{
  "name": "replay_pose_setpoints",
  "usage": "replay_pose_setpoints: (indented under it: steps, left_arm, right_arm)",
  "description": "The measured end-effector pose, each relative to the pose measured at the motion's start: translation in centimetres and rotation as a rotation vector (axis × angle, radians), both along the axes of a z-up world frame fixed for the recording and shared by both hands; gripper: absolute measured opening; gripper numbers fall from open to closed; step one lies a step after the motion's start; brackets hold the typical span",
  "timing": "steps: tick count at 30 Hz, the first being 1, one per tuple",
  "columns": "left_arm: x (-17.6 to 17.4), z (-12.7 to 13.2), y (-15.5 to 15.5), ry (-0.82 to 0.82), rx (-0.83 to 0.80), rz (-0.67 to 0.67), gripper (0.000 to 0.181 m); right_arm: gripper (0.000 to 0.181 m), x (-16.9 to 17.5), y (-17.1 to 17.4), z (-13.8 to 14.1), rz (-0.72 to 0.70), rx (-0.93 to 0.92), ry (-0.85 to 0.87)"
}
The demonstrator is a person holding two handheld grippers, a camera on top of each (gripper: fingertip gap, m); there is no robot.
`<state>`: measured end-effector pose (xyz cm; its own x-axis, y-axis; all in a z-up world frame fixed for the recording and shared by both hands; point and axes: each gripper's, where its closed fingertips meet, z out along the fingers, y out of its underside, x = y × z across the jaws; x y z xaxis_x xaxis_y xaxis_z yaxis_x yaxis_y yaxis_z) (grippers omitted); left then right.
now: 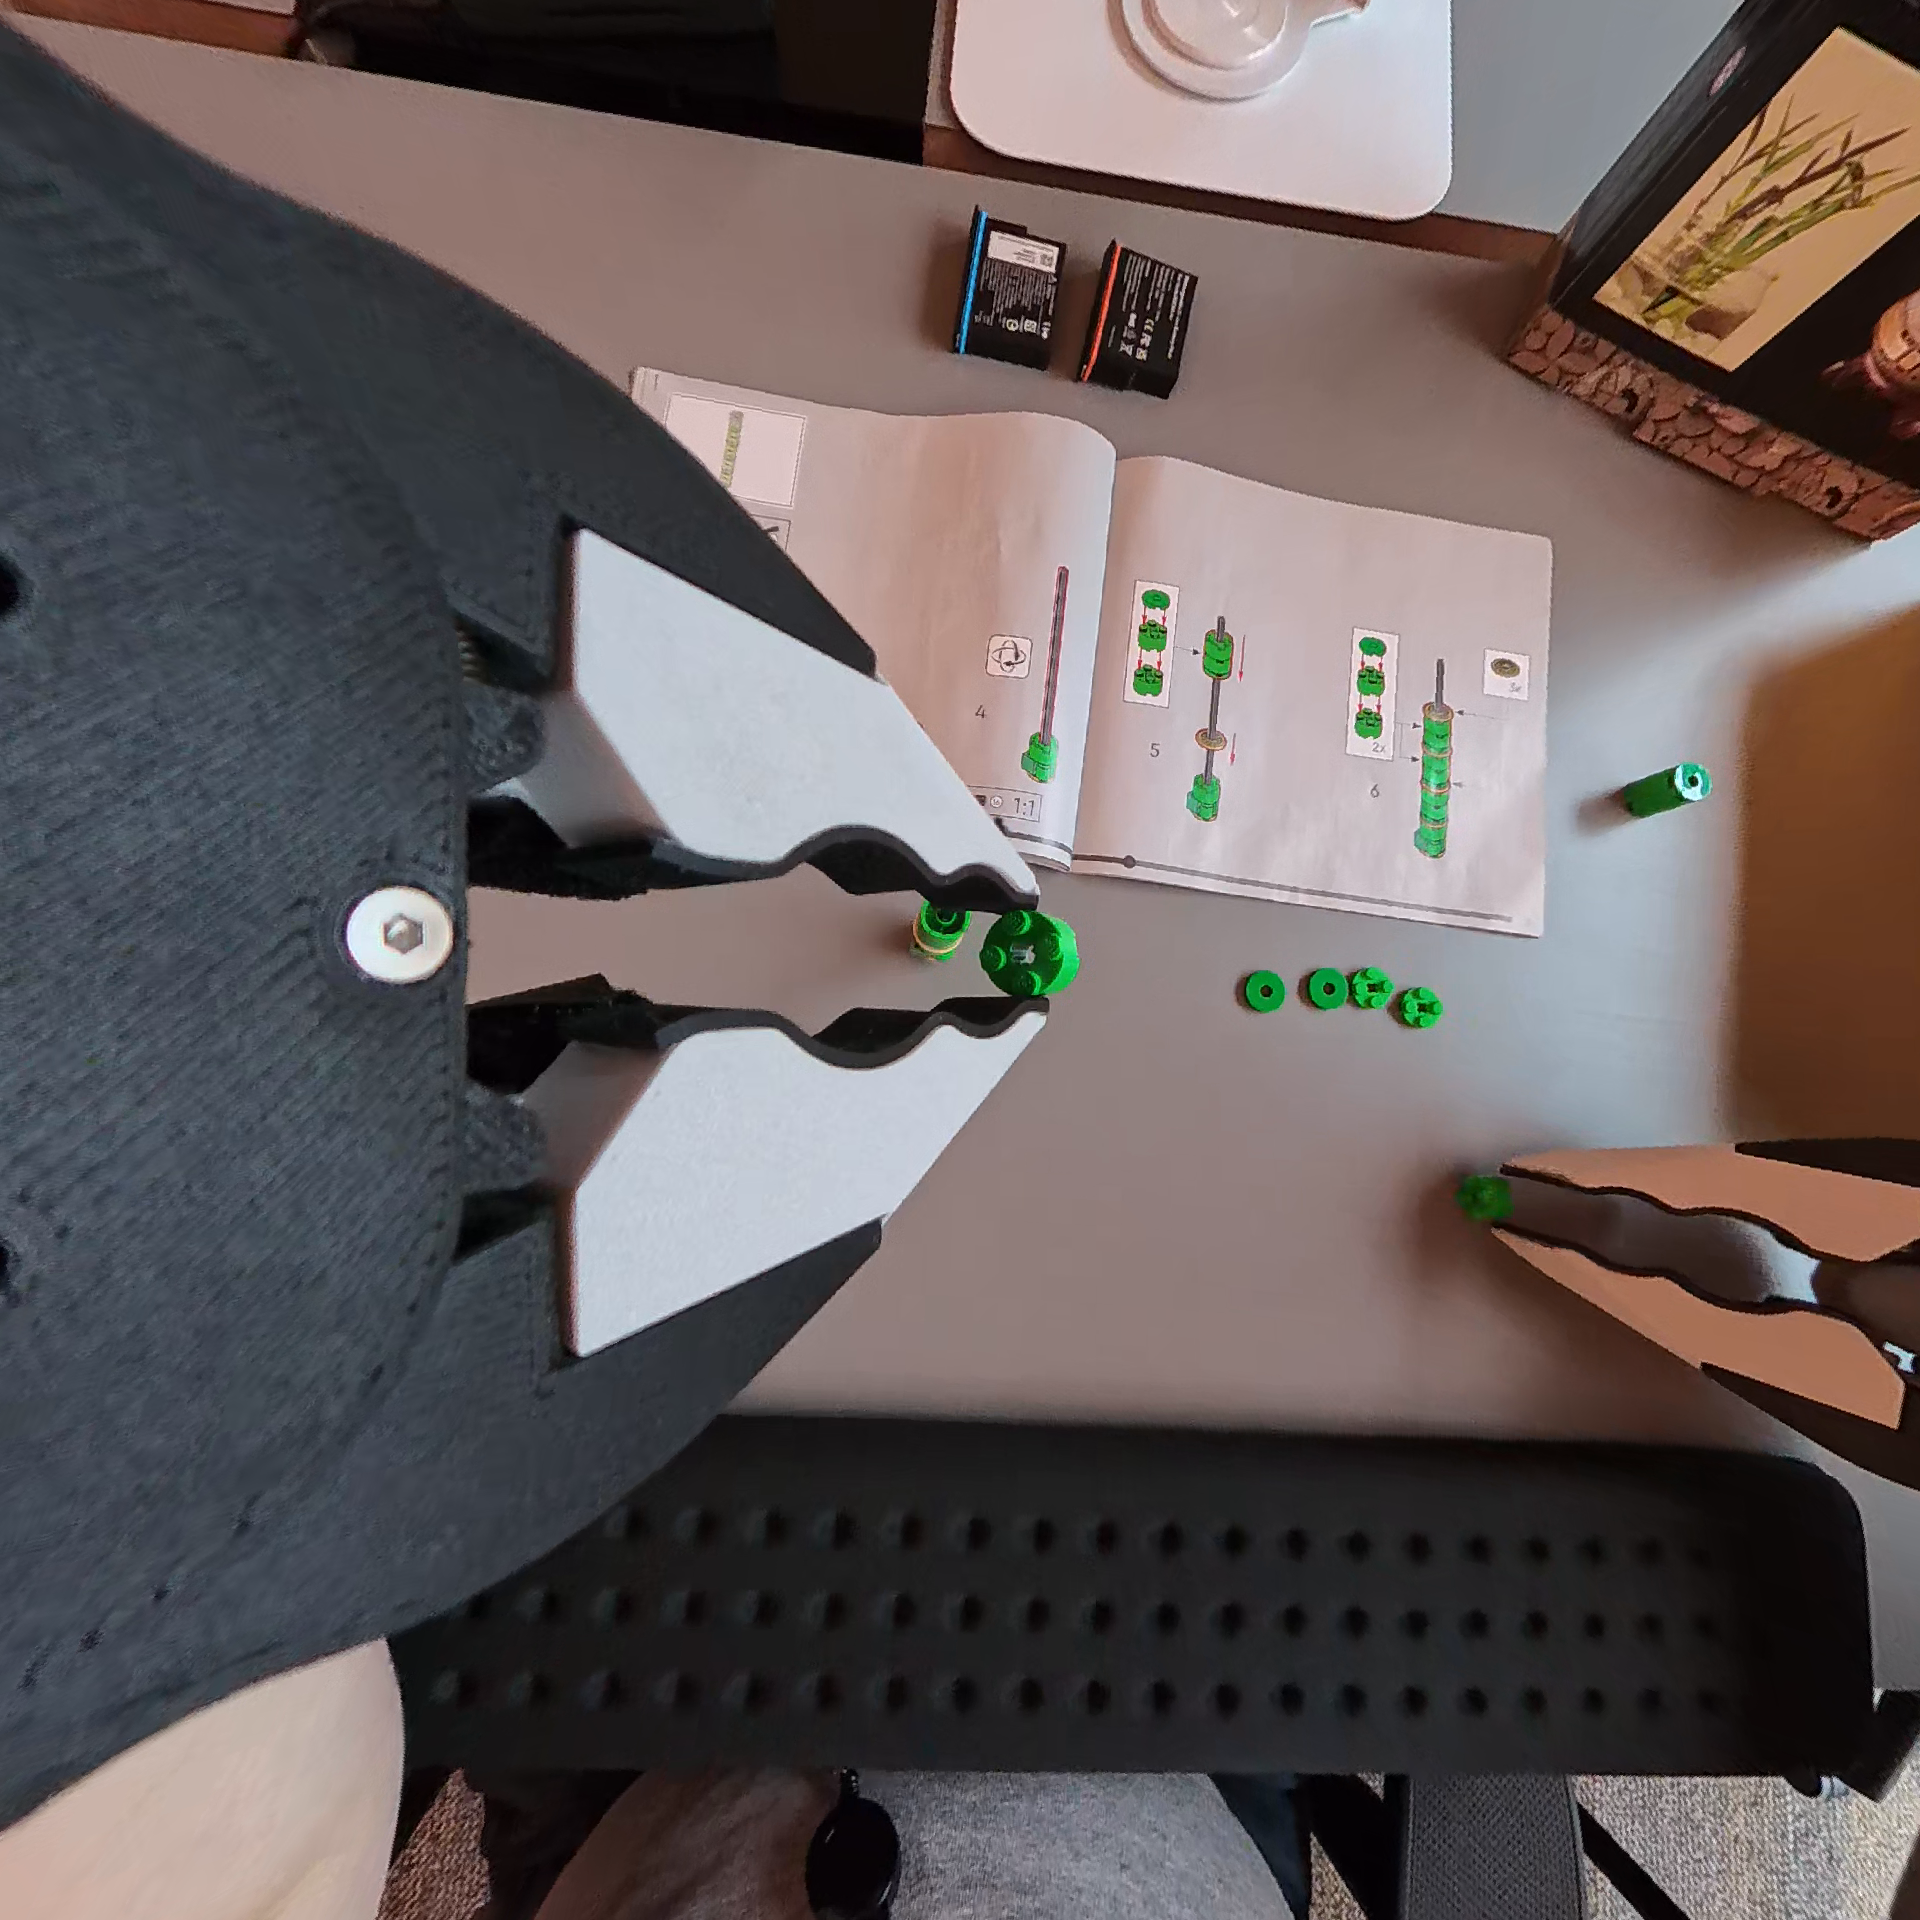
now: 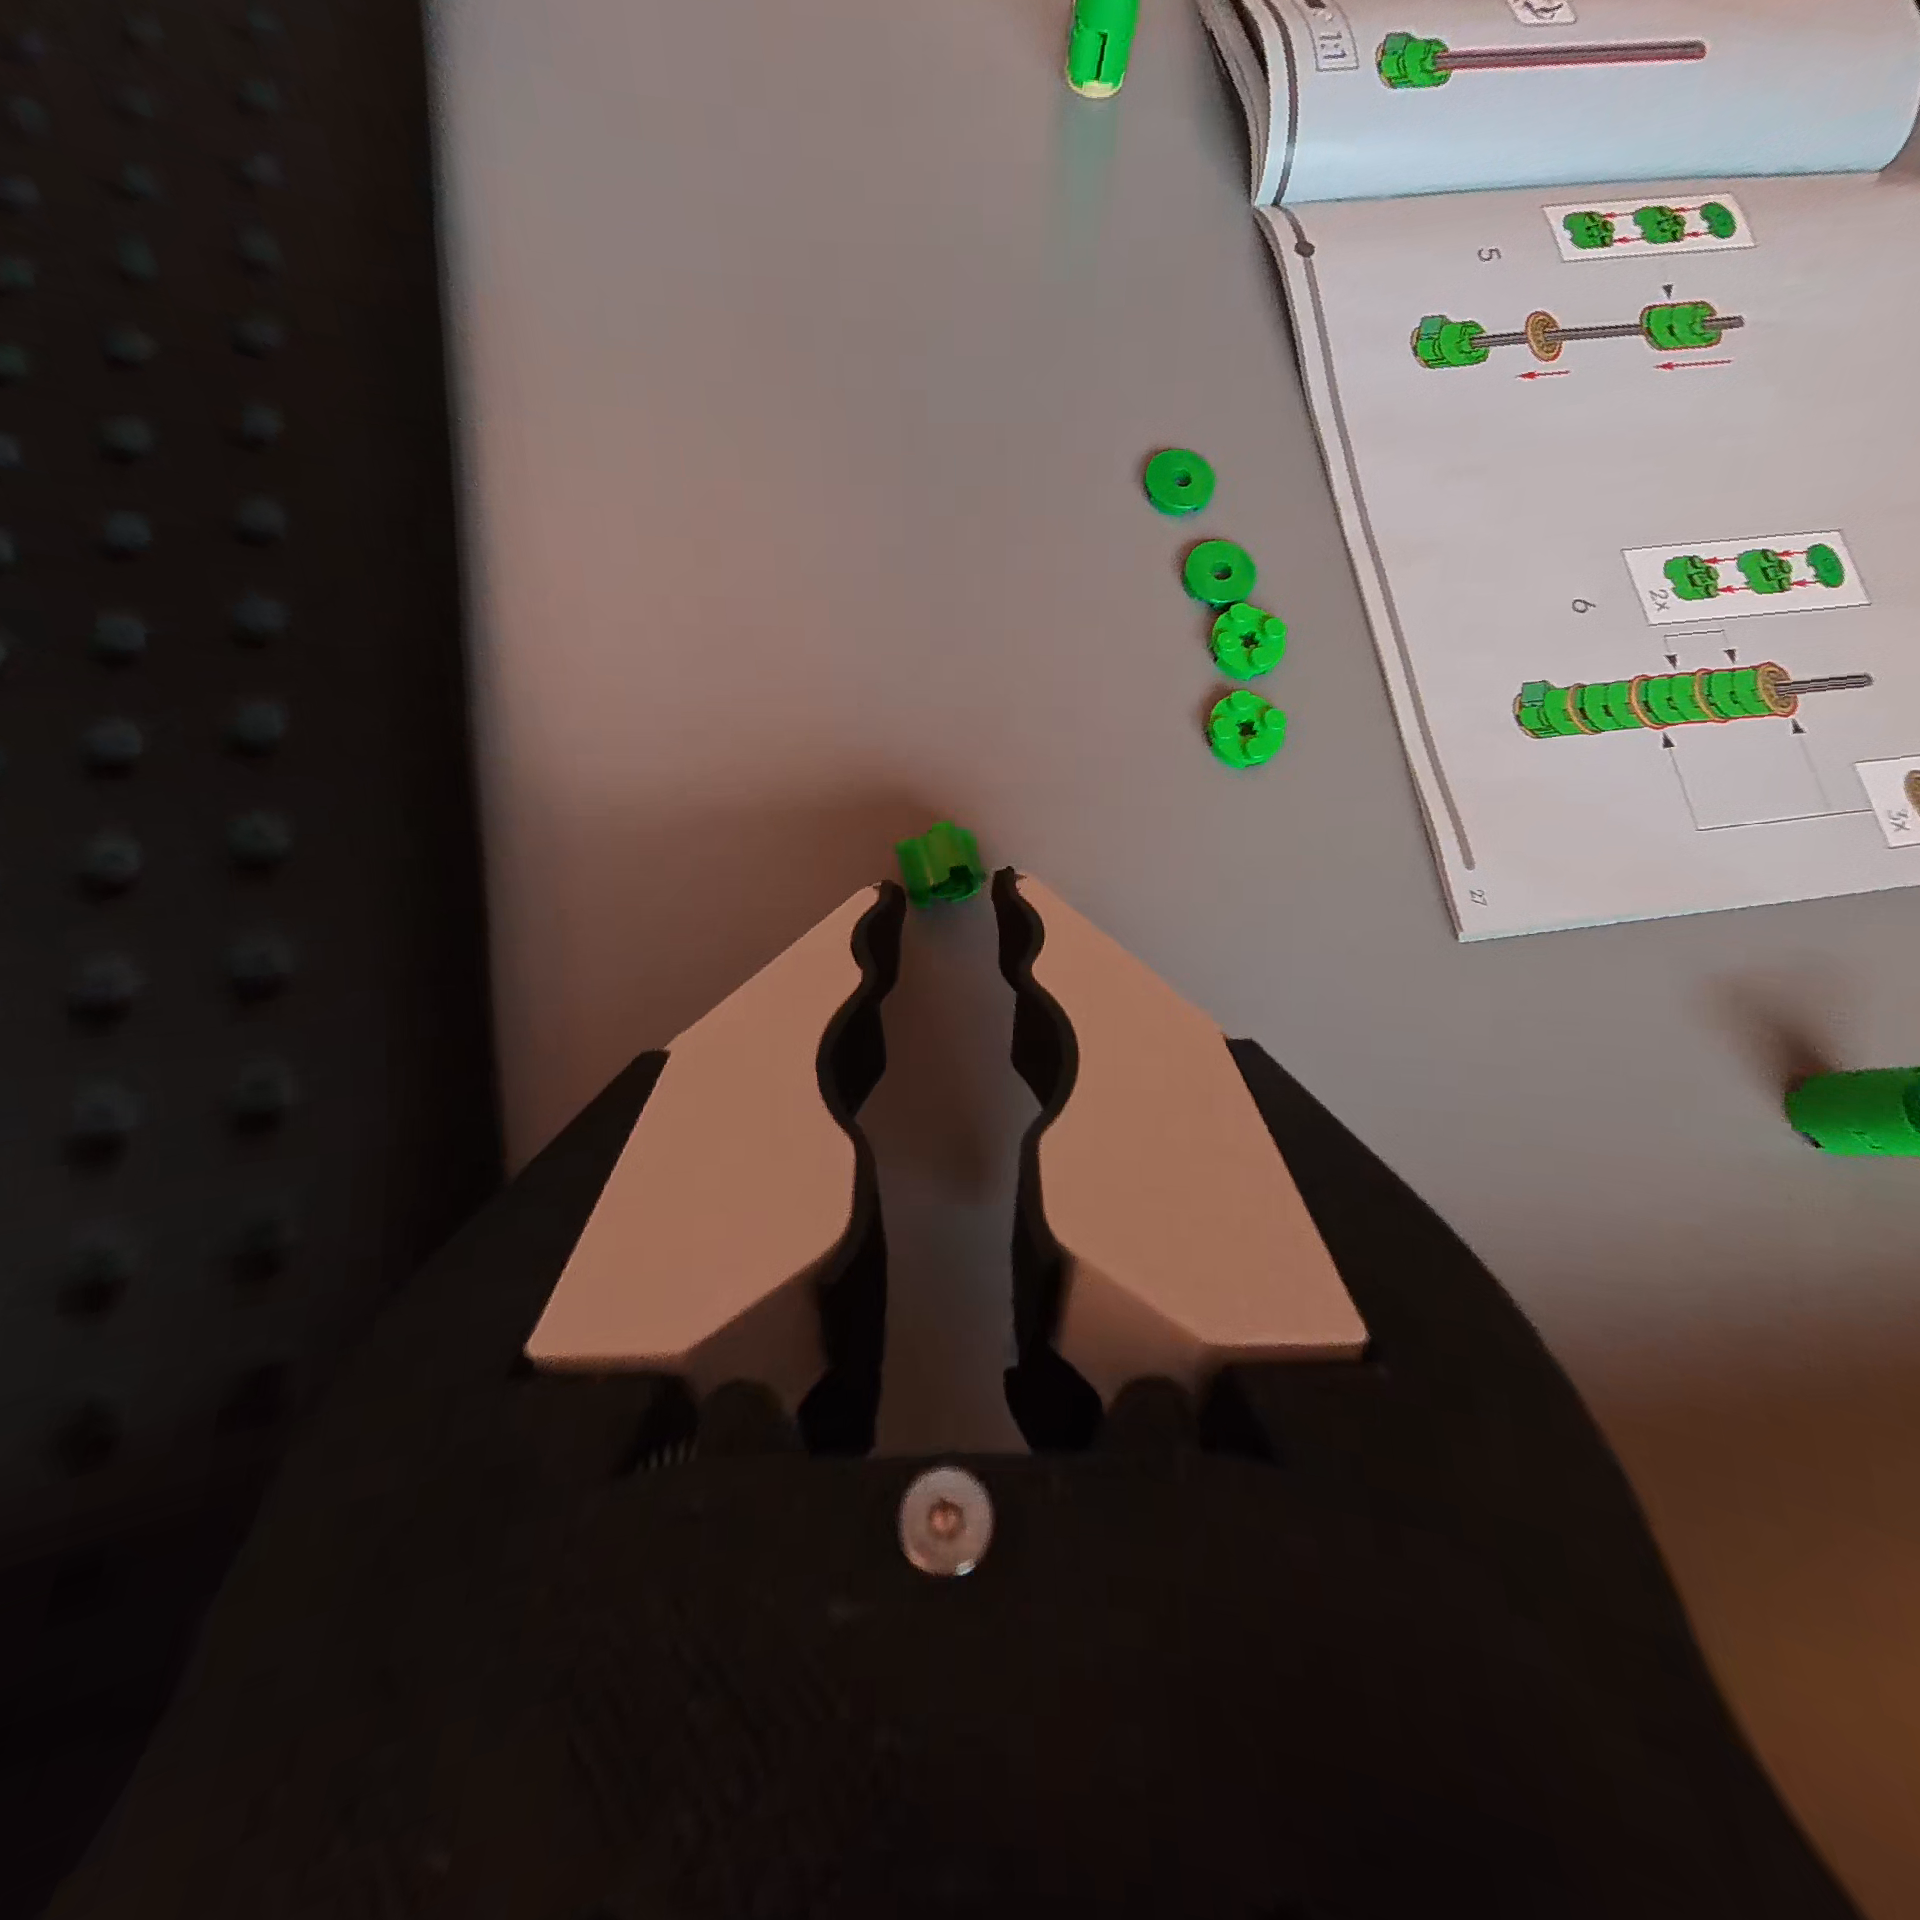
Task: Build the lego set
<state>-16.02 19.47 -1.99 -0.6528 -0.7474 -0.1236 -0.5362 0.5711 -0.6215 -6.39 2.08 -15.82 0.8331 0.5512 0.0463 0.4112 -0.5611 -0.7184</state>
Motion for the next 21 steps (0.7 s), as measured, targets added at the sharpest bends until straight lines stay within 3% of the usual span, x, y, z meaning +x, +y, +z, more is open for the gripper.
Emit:
replay_pose_setpoints:
  steps: [21]
  left_arm:
    - [-0.2, 0.2, 0.1, 0.000, -0.043, -0.008, 0.014]
  right_arm:
    - [0.022, -0.4, 1.6, 0.3, -0.001, 0.011, 0.002]
